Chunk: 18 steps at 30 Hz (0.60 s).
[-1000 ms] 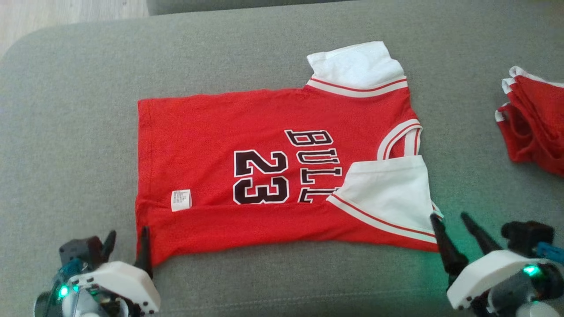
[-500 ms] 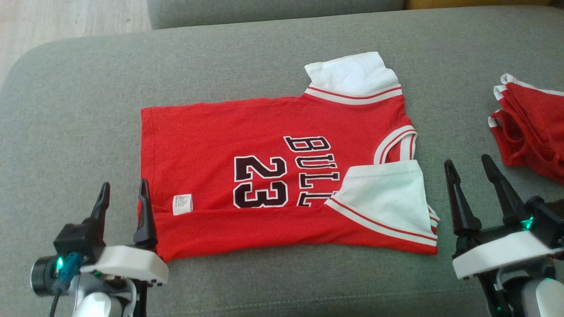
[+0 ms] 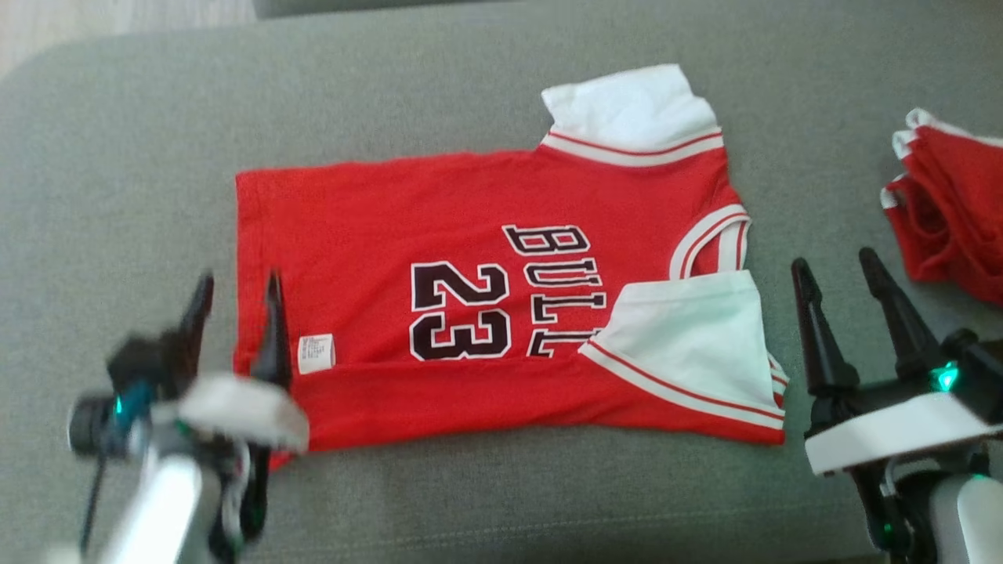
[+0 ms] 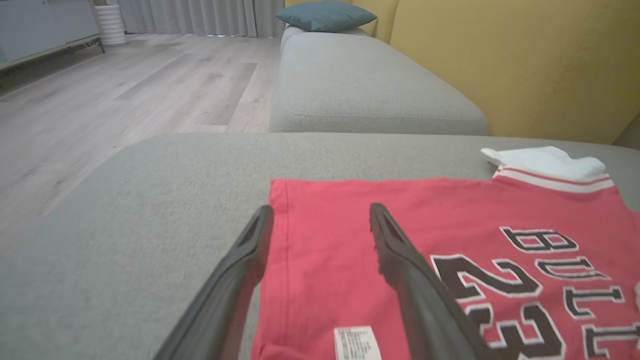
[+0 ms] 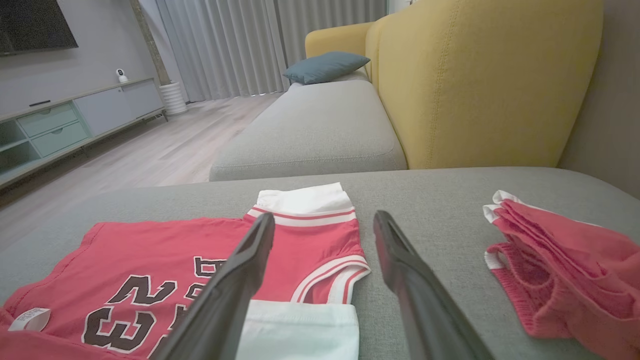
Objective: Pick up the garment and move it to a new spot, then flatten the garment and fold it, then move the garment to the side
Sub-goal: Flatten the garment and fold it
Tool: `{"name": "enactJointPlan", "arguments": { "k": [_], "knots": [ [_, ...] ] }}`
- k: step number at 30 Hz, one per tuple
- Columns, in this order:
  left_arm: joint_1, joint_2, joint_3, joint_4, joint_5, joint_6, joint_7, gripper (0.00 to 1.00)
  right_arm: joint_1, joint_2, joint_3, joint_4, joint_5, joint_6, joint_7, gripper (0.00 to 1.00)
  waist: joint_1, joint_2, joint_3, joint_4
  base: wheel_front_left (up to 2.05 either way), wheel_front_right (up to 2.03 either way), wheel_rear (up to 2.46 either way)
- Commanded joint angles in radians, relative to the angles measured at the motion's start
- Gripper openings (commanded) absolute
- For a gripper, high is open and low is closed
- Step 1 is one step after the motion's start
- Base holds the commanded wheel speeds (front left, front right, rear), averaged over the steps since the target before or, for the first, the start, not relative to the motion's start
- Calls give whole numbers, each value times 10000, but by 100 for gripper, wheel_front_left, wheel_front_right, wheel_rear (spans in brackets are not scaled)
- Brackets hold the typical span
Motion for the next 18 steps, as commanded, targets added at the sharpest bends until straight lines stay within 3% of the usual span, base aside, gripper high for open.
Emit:
{"name": "enactJointPlan", "arguments": {
  "k": [1, 10, 18],
  "knots": [
    [-1035, 127, 364, -117, -87, -103, 103, 100, -426, -76, 221, -413, 83, 65, -4, 100, 0, -1, 358, 10, 0, 0, 0],
    [-4725, 334, 553, 3168, -828, -1200, 1568, 100, -1025, -101, 554, -250, 308, 65, -89, 100, 0, -1, 1597, -325, 0, 0, 0],
    [-6336, 781, 763, 5914, -1258, -1549, 2896, 100, -1308, -36, 702, 125, 454, 65, -313, 100, 0, -1, 2049, -662, 0, 0, 0]
  ]
}}
